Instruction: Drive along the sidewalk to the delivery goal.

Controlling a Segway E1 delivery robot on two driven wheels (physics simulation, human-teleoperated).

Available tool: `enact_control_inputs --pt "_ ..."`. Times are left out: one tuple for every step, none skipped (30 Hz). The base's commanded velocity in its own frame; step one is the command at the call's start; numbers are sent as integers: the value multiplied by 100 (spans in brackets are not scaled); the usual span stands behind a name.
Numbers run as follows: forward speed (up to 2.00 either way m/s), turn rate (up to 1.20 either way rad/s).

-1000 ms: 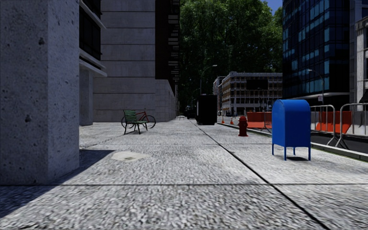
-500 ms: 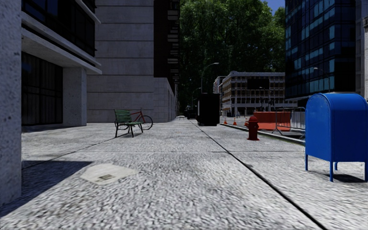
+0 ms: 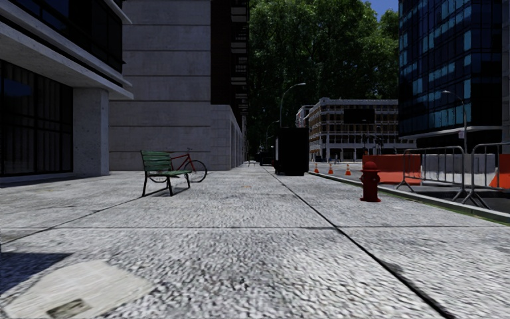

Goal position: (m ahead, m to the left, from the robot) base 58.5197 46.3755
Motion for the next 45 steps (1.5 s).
enact_control_inputs --pt "200 0" --pt "200 0" --pt "200 0" --pt "200 0" --pt "200 0" --pt "200 0" --pt "200 0" --pt "200 0" --pt "200 0" --pt "200 0" --pt "200 0" --pt "200 0" --pt "200 0" --pt "200 0" --pt "200 0" --pt "200 0" --pt "200 0" --pt "200 0" --pt "200 0" --pt "200 0" --pt "200 0" --pt "200 0" --pt "200 0" --pt "200 0" --pt "200 0" --pt "200 0" --pt "200 0" --pt "200 0" --pt "200 0" --pt "200 0" --pt "200 0" --pt "200 0" --pt "200 0" --pt "200 0" --pt "200 0" --pt "200 0" --pt "200 0" --pt "200 0" --pt "200 0" --pt "200 0" --pt "200 0" --pt "200 0" --pt "200 0" --pt "200 0" --pt "200 0"
